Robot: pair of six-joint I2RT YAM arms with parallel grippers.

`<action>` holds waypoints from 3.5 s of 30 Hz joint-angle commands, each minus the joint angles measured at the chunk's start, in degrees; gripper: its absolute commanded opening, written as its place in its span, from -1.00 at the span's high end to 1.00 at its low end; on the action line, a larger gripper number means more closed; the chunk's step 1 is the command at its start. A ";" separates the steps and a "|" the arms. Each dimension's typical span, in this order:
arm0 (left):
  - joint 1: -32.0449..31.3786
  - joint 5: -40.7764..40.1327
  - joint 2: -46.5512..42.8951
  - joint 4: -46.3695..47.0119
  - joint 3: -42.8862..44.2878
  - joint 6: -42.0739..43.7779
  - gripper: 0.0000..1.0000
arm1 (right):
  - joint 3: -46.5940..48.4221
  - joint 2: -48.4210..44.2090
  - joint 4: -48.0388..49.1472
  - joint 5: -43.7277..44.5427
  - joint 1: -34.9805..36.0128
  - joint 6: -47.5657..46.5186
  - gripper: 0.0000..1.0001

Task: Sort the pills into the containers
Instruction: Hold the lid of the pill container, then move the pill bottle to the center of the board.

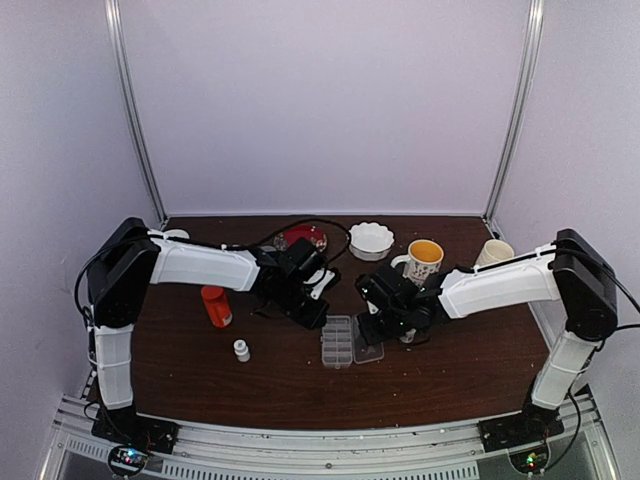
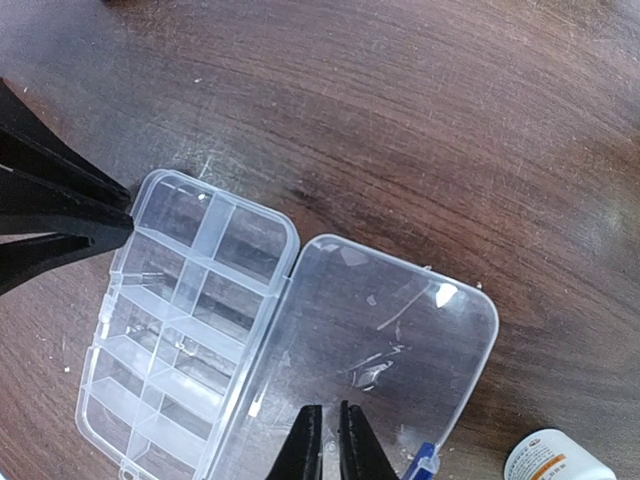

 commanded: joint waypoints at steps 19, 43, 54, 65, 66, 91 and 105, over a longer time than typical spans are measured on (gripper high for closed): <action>-1.48 -11.78 -6.00 4.20 -4.74 -1.46 0.69 | -1.22 -2.41 9.79 1.82 2.10 -4.90 0.88; -3.98 -16.51 -18.08 10.65 -11.28 -1.39 0.40 | -6.93 -12.37 12.95 2.04 2.10 -5.24 0.90; 2.98 -24.83 -17.82 1.84 -4.90 -4.92 -0.31 | 0.69 -8.29 10.88 0.69 -0.13 -9.21 0.85; 11.87 -19.09 -15.18 -29.87 15.82 -6.94 -0.88 | 12.12 -10.95 -13.09 -3.22 -2.83 -1.41 0.75; 12.09 -18.21 -15.33 -28.95 15.49 -6.57 -0.94 | 10.80 -11.47 -11.42 -4.43 -2.83 -1.24 0.74; 16.22 -19.98 0.83 -28.33 23.69 0.00 -0.93 | -5.75 -25.47 1.73 5.27 0.06 -5.64 -0.15; 16.44 -16.76 3.62 -25.54 26.86 0.33 -0.63 | -5.43 -25.87 -0.22 5.86 -0.01 -9.80 -0.32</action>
